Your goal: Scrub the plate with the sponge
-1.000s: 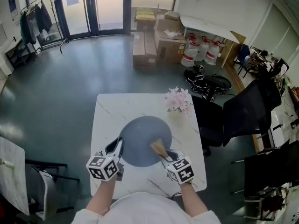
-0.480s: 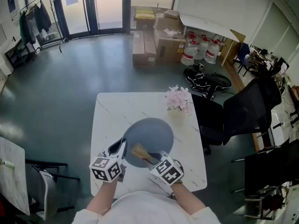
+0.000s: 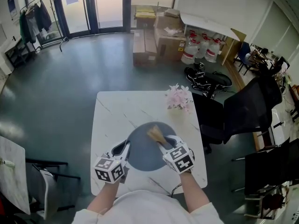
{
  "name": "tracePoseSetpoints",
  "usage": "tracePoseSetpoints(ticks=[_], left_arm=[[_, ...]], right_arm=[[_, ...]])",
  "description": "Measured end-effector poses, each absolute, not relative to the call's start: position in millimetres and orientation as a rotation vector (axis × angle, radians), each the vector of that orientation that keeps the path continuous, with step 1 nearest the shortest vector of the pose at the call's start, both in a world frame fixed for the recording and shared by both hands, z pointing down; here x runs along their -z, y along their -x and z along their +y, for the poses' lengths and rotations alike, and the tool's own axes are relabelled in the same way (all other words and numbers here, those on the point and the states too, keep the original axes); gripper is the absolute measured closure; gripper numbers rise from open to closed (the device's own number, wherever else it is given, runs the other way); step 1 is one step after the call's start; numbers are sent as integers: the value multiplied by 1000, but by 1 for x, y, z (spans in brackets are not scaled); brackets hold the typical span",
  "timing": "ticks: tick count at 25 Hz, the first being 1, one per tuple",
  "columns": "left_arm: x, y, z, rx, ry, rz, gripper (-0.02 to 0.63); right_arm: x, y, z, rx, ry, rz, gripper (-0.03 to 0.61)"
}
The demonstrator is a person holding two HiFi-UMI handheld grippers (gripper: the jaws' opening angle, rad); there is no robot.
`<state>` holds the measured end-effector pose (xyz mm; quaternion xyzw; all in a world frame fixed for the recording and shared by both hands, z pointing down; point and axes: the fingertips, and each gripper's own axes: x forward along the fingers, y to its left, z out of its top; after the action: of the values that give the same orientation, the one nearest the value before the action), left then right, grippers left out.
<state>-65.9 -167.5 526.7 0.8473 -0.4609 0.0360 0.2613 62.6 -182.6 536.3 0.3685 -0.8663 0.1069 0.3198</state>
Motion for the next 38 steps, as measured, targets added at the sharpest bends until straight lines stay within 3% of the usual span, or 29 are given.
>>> tracePoseSetpoints(ticks=[9,23,38], left_arm=[[-520,86,-187,-61,-2267,-1324,569],[-517,88,-201,-85,-2287,-1356,569],[-539,86,-194,35,-2164,-1266,569]], right_arm=[[-579,-103,-166,-375,-980,-2110,460],[-621,-27,-79,-414,-407,-2080,460],[-595,-3,-87,-395,-501,-2287,460]])
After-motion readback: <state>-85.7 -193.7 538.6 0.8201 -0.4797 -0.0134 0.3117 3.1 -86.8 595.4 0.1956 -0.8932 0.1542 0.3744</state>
